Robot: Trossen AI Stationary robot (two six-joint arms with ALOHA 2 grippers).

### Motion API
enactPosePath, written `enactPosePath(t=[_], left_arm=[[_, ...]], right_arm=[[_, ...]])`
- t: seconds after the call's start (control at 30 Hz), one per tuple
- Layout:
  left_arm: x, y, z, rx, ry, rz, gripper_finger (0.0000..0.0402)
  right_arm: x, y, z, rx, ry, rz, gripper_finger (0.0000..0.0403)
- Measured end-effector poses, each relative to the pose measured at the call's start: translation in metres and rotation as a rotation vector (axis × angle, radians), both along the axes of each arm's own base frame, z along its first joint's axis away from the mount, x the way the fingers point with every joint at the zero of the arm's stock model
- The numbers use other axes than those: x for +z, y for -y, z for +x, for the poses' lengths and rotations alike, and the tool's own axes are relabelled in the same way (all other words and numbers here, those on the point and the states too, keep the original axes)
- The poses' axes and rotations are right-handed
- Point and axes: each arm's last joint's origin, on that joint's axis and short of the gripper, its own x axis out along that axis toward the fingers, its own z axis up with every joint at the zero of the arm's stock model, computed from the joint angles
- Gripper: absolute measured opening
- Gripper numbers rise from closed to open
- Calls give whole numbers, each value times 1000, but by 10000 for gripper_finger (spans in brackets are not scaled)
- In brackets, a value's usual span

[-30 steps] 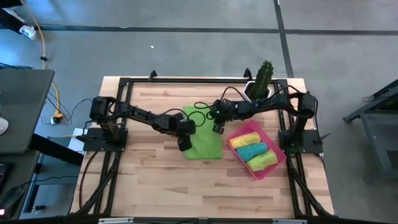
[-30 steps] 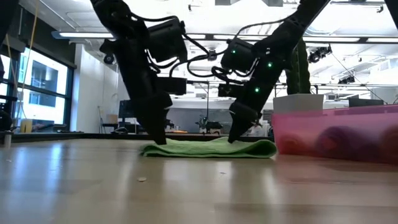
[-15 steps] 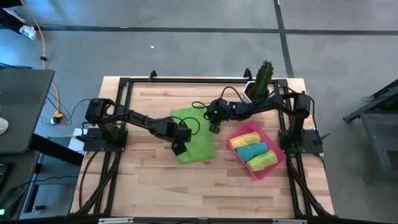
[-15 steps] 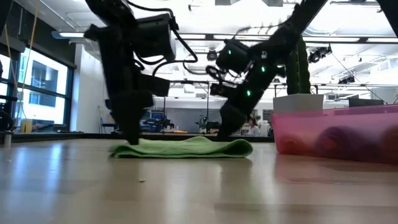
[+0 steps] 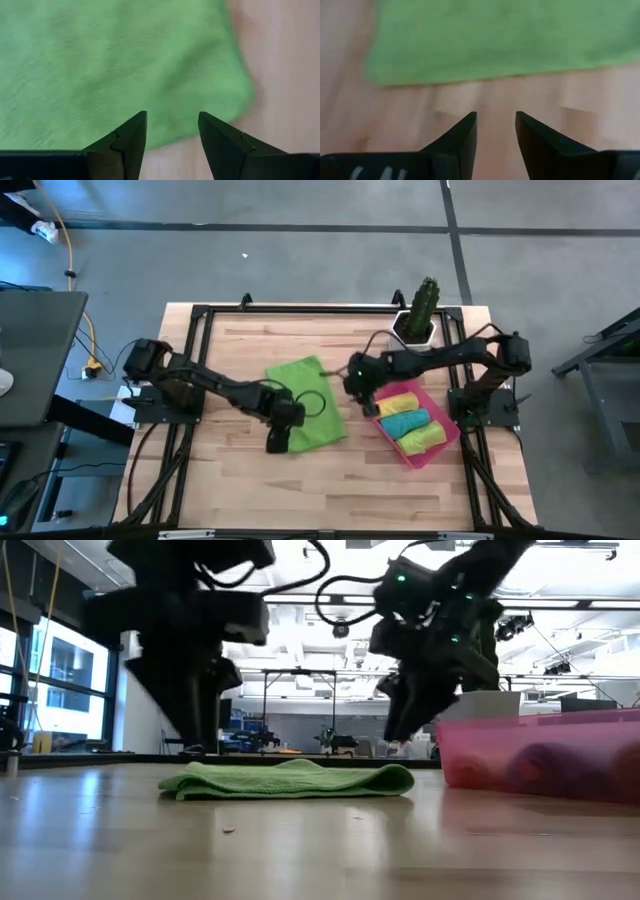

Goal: Roll microfiber towels into tight, uniform cylinder then place into a basket
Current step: Roll the green microfiber towel

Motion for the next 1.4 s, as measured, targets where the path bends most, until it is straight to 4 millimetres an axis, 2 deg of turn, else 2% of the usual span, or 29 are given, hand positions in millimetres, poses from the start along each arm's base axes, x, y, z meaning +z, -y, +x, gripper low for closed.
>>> enactPosePath(t=[0.2, 0.33, 0.57, 0.8, 0.9, 1.07, 1.23, 1.4], left_arm=[[-10, 18, -5, -243, -19, 128, 170], [-13, 28, -3, -366, -2, 122, 170], [-12, 57, -5, -544, 45, 147, 170], [-20, 78, -3, -564, 85, 294, 170], [-33, 84, -5, -589, 37, 307, 170], [-44, 89, -4, -569, 18, 365, 170], [-45, 89, -3, -463, 30, 325, 170], [-46, 88, -2, -404, 32, 268, 170]], right_arm=[[-26, -31, -6, 180, 146, -39, 129], [-23, -44, -4, 303, 277, -107, 129], [-27, -62, -8, 504, 271, -227, 129], [-28, -88, -12, 608, 257, -412, 129], [-29, -95, -12, 607, 254, -446, 129], [-38, -104, -11, 622, 239, -459, 129], [-53, -110, -10, 639, 205, -477, 129], [-57, -111, -6, 631, 228, -483, 129]])
